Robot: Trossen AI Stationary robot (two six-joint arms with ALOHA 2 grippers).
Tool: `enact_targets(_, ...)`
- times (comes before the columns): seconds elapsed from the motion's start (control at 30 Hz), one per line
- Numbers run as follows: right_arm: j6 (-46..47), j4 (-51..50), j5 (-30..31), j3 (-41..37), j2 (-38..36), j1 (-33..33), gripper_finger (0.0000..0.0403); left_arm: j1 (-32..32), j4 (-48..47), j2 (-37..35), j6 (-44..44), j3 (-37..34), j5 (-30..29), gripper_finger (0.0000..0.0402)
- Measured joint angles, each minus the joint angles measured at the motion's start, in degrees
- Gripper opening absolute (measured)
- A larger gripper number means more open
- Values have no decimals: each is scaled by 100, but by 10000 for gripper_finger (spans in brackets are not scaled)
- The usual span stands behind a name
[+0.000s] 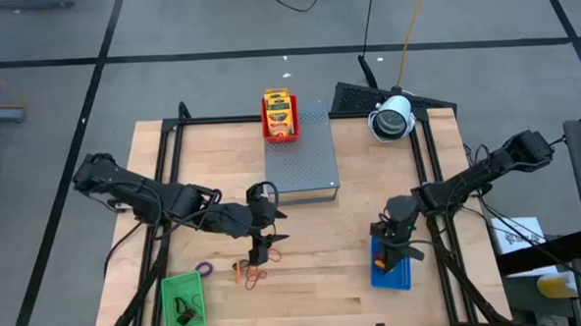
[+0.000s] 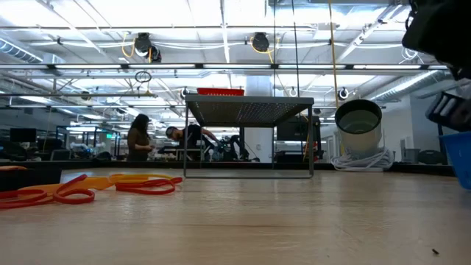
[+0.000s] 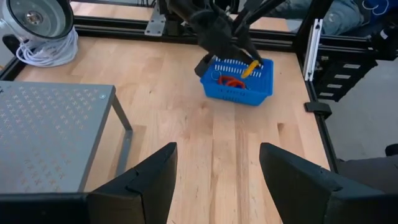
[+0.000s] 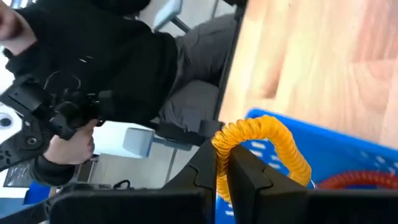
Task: Pick & Place Office Desk Supplies
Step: Put the yellow spring keychain into the blue bin
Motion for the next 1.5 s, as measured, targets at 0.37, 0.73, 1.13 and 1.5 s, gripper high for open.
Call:
enact_targets(0.37, -129, -492, 36, -2, -918, -127, 11, 2, -7, 0, 79, 0, -293, 237)
enact_targets(0.73, -1735, -2456, 1522, 0, -2838, 326, 7, 7, -11, 0, 66, 0, -295, 237)
enact_targets(1.13, -2073, -3948, 2744, 0, -2912, 1060, 19, 7, -11, 0, 20, 0, -425, 237)
enact_targets(1.5, -1401, -3902, 2740, 0, -2911, 1088, 76, 9, -9, 0, -31, 0, -651, 237)
